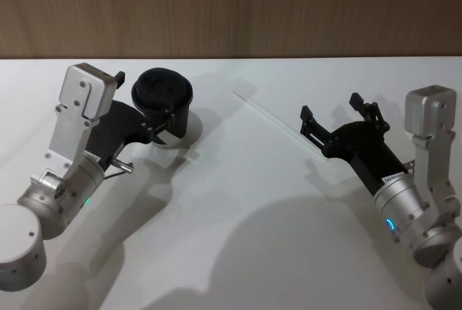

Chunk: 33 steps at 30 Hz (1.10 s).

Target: Pick up the straw with one hand, pass it to the other hand, and insert it into the cup.

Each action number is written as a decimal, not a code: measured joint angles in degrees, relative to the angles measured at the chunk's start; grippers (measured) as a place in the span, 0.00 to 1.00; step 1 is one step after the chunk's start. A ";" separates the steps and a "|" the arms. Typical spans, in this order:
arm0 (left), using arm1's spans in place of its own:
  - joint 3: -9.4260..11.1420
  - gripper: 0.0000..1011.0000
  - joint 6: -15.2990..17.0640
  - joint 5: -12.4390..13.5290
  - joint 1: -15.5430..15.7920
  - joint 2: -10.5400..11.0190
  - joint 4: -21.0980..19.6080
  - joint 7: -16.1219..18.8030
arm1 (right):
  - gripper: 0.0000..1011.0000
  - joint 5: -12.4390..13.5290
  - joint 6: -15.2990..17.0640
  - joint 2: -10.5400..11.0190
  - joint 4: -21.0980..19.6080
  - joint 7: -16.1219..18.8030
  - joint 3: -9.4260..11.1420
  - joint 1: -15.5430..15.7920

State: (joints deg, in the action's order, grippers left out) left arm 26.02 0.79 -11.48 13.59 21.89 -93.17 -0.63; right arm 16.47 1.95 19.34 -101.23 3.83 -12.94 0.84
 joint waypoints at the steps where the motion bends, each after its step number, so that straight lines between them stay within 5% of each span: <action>1: 0.00 0.99 0.00 0.00 0.00 0.00 0.00 0.00 | 0.99 0.00 0.00 0.00 0.00 0.00 0.00 0.00; 33: 0.00 0.99 0.00 0.00 0.00 0.00 0.00 0.00 | 0.99 0.00 0.00 0.00 0.00 0.00 0.00 0.00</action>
State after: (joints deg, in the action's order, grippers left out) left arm 26.03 0.79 -11.48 13.59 21.90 -93.17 -0.63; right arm 16.46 1.95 19.34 -101.23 3.83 -12.94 0.84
